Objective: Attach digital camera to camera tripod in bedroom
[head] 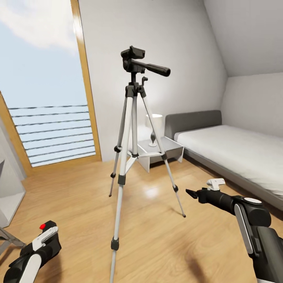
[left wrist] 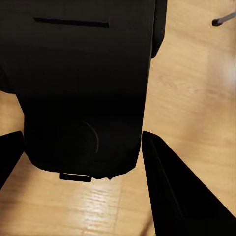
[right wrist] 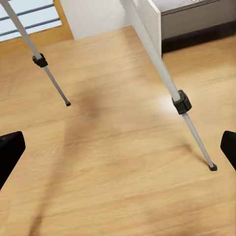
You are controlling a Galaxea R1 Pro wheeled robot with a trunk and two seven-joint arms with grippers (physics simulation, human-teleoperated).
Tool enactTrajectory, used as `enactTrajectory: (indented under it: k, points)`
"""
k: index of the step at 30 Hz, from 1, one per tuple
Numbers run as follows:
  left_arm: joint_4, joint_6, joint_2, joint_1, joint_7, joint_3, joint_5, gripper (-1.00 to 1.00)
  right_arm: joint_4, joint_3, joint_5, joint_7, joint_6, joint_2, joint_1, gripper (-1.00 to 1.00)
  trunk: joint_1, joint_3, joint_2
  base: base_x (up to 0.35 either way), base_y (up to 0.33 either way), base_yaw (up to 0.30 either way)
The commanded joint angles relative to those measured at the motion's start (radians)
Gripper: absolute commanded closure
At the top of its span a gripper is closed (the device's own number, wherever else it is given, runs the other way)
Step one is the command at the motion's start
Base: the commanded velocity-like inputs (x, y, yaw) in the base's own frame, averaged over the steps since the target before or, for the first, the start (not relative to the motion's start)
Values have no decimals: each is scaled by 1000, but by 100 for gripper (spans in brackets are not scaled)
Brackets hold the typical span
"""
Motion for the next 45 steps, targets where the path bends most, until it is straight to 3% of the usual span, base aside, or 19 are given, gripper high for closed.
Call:
enactTrajectory:
  k: [1,45]
  points:
    - [-1,4,0,0,6,3,9,100,-1,-1,3,6,5,0,-1,-100,-4,2,7,0,0,-17]
    - [4,0,-7,0,20,26,3,100,-1,2,2,6,5,0,0,-100,-173,140,315,0,0,-61]
